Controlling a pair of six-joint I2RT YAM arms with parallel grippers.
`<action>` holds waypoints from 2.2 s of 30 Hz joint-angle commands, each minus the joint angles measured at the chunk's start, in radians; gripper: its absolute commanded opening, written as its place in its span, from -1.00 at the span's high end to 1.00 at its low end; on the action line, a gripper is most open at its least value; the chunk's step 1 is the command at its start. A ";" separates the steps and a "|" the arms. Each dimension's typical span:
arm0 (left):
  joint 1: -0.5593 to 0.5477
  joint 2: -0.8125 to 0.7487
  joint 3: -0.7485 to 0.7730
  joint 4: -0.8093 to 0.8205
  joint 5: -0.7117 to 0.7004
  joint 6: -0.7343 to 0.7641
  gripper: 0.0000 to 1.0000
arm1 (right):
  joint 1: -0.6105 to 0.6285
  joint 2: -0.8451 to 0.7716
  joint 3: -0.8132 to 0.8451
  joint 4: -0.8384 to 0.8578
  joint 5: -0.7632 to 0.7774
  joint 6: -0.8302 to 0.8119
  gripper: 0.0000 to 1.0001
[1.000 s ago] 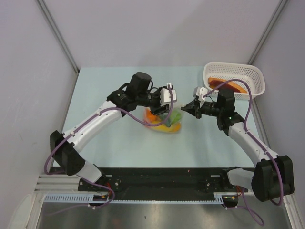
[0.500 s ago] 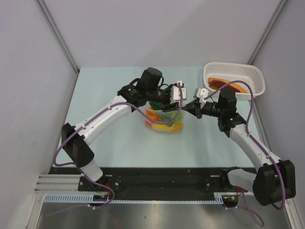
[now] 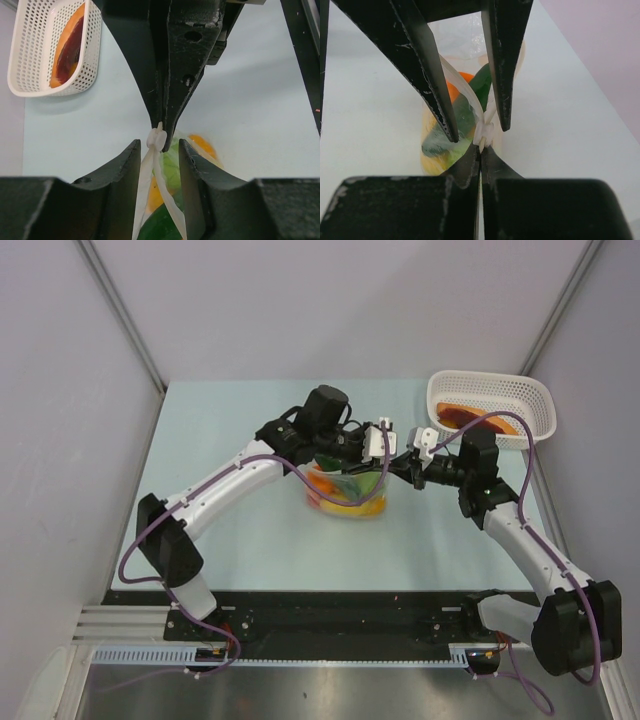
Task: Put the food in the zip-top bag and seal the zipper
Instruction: Zip the zipper food storage bag at the center of the board.
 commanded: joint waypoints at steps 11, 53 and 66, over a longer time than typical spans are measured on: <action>-0.011 0.008 0.050 0.004 0.060 0.041 0.32 | 0.025 -0.032 0.003 0.027 -0.005 -0.034 1.00; 0.342 -0.151 -0.156 -0.232 -0.193 0.195 0.90 | -0.210 -0.049 0.004 -0.089 -0.006 -0.191 1.00; 0.414 -0.105 -0.072 -0.130 -0.222 0.048 1.00 | -0.159 0.098 0.004 0.364 0.184 0.002 1.00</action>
